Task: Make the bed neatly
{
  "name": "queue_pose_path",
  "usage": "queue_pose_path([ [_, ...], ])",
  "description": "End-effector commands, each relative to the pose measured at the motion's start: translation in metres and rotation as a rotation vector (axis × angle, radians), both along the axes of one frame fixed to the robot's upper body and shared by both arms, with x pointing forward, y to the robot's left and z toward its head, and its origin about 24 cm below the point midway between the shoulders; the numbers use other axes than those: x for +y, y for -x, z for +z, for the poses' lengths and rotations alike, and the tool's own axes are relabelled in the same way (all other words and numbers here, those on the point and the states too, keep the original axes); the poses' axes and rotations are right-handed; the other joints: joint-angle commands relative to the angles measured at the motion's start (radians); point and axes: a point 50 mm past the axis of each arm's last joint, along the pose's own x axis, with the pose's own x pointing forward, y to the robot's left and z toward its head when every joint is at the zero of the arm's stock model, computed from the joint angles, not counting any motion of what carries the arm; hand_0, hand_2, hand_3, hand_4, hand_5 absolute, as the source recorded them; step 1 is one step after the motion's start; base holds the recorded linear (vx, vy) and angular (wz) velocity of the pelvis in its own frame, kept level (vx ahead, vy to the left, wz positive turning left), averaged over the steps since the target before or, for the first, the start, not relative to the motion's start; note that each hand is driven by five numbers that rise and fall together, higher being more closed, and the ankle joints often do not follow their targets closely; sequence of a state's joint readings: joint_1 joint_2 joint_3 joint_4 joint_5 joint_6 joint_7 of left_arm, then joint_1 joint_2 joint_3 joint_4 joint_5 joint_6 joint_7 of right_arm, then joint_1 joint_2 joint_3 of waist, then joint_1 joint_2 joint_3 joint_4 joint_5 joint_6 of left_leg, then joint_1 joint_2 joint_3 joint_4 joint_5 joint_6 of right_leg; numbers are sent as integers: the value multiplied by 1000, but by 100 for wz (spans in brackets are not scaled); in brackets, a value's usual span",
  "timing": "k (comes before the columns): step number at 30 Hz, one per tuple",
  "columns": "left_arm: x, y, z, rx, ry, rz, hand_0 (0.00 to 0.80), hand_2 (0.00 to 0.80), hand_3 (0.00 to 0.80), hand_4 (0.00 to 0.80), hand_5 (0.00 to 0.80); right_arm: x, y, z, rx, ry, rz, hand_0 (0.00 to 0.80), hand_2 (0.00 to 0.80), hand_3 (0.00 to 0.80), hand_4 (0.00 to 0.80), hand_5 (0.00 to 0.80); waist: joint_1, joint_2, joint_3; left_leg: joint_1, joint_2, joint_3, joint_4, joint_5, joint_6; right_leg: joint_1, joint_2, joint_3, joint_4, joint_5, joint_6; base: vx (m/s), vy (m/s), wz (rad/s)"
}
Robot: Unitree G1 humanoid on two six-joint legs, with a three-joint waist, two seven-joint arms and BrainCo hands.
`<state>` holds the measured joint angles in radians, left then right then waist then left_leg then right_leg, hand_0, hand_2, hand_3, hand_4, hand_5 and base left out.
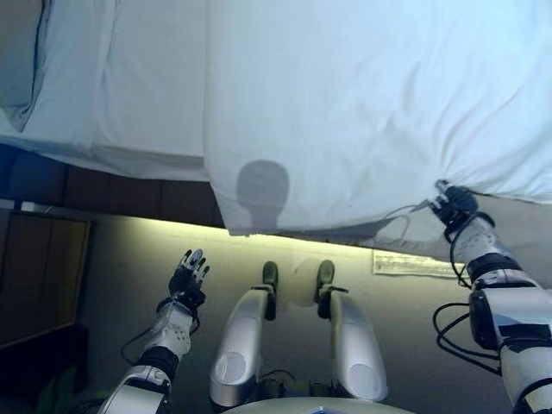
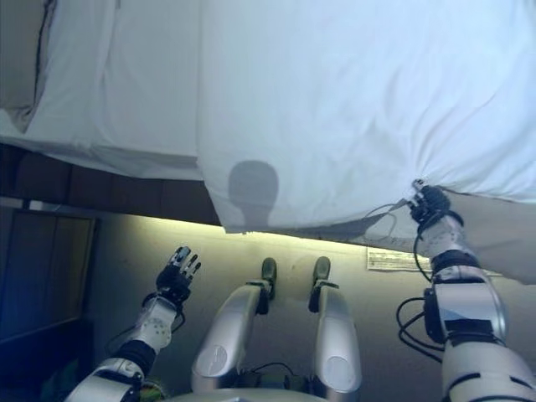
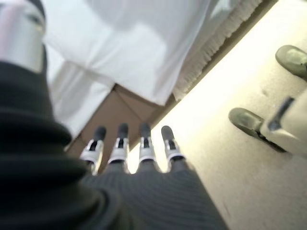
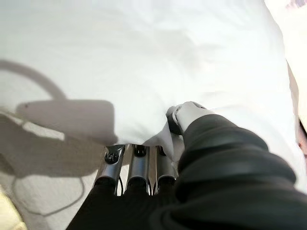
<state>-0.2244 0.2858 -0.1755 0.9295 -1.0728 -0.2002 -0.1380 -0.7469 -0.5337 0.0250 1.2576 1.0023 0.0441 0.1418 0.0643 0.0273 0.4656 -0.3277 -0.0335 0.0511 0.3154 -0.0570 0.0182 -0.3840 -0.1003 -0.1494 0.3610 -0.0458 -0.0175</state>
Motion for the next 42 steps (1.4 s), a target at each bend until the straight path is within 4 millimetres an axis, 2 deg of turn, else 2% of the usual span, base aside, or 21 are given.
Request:
queue_pose_path([
  [1,-3,3,-5,29,-62,-75,0,0,0,0,0,24,6,-22,15,-30,129,800,800,800,800,800,13,8,-107,13,-10,21,-57,60,-34,58,-26,-25,-85,59,63,97,28,-2],
  [7,-15,-4,-3,27,-53,-85,0,0,0,0,0,76,18,-58,72,-118,260,800,800,800,800,800,3,0,-158,115,-7,4,-174,86,-37,160,-10,-18,-177,76,73,96,35,2],
  [10,-23,-7,-3,22,-47,-82,0,0,0,0,0,103,30,-78,133,-131,344,800,800,800,800,800,0,-9,-185,161,-6,-7,-231,99,-38,208,-2,-15,-220,81,75,102,41,-1],
  [17,-35,3,-14,66,-28,-66,0,0,0,0,0,151,81,-130,343,-192,510,800,800,800,800,800,7,-18,-238,245,-7,-27,-306,114,-40,307,5,-32,-287,81,73,95,44,5],
  [22,-40,10,-21,93,15,-26,0,0,0,0,0,176,114,-152,466,-266,580,800,800,800,800,800,12,-10,-261,276,-11,-39,-315,116,-41,353,1,-51,-307,78,66,110,71,16],
  [26,-47,11,-22,93,58,-12,0,0,0,0,0,185,120,-155,506,-255,607,800,800,800,800,800,9,4,-264,282,-17,-50,-318,120,-42,365,-3,-57,-310,75,62,41,95,13],
  [30,-54,11,-23,93,110,4,0,0,0,0,0,180,119,-155,487,-262,566,800,800,800,800,800,4,15,-260,291,-19,-62,-346,136,-45,372,-4,-58,-321,79,66,13,62,4],
  [33,-60,2,-18,72,169,29,0,0,0,0,0,178,107,-147,426,-258,521,800,800,800,800,800,-2,16,-246,279,-17,-67,-353,145,-47,358,-5,-57,-321,81,69,-58,6,8],
  [38,-70,-8,-18,89,402,103,0,0,0,0,0,173,80,-129,319,-236,477,800,800,800,800,800,-10,4,-215,249,-11,-68,-349,150,-49,326,2,-60,-311,81,67,-84,-35,11],
  [40,-78,-14,-16,105,538,137,0,0,0,0,0,174,64,-115,260,-219,489,800,800,800,800,800,-16,-8,-194,228,-5,-66,-343,153,-49,305,9,-54,-303,82,67,-98,-88,0],
  [42,-80,-21,-13,128,584,150,0,0,0,0,0,177,54,-106,217,-212,498,800,800,800,800,800,-19,-19,-176,209,-1,-63,-335,154,-50,284,13,-48,-294,83,67,-121,-89,-1],
])
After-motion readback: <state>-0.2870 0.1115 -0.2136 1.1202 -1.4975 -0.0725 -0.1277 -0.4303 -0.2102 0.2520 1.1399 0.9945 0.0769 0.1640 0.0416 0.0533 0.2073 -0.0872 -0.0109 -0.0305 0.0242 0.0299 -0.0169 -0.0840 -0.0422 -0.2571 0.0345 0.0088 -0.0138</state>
